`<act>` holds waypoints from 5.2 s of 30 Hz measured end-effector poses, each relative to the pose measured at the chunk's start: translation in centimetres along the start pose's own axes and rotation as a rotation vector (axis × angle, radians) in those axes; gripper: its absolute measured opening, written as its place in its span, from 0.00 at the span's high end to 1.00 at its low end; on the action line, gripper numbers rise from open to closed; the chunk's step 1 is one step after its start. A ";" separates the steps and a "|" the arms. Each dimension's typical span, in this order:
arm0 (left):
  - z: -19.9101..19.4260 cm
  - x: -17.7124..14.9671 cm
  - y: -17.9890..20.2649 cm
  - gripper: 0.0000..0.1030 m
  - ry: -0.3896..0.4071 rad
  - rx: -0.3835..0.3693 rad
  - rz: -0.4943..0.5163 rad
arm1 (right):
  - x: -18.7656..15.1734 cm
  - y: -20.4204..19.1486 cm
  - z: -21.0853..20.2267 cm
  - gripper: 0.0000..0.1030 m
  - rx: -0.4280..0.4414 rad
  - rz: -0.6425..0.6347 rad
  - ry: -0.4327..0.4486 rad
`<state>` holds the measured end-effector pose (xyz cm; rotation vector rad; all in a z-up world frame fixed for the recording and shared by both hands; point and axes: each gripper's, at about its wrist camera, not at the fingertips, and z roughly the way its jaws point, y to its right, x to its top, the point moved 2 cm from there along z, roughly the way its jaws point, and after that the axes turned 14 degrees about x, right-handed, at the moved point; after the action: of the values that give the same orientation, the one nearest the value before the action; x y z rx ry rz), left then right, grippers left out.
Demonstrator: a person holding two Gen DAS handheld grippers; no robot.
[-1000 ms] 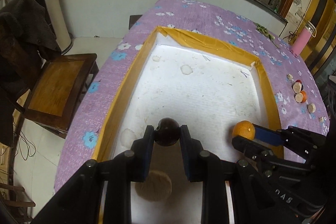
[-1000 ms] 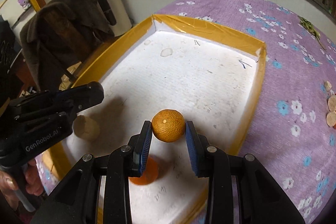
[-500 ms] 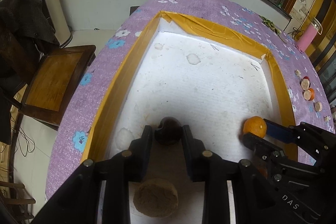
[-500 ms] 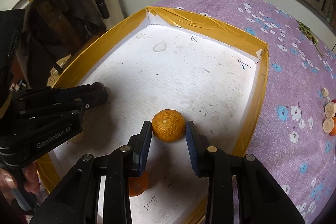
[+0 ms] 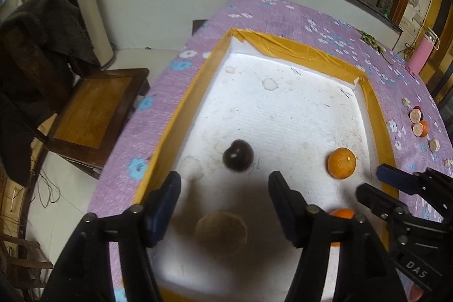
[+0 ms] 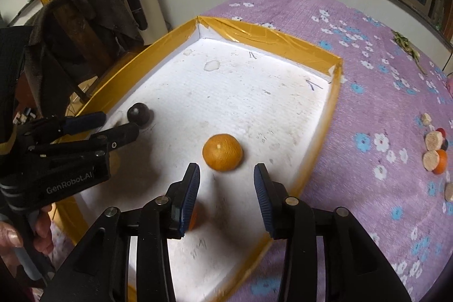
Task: Organize fruits
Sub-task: 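Carry the mandarin and plum into the tray and open both tools, then grasp the beige cube with the right tool while the left tool grasps a beige cake piece, then carry both pieces into the tray and open both tools to release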
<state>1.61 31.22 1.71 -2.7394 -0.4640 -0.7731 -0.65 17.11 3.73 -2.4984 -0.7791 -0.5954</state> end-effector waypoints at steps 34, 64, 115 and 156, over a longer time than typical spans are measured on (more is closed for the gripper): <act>-9.6 -2.7 13.2 0.10 0.132 -0.064 0.129 | -11.2 12.3 -13.8 0.31 -0.233 0.252 0.138; -4.6 3.5 36.8 0.12 0.084 -0.293 0.461 | -10.2 31.3 -15.9 0.72 -0.174 0.369 0.160; -11.6 -6.0 23.1 0.66 0.055 -0.461 0.348 | -16.7 19.5 -20.8 0.72 -0.271 0.314 0.232; -0.3 4.1 2.0 0.66 0.036 -0.218 0.071 | 3.0 3.3 -1.3 0.73 0.004 0.072 0.088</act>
<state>5.58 30.27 3.85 -2.9169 -0.2876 -0.9022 3.25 15.26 5.39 -2.4673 -0.6539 -0.6726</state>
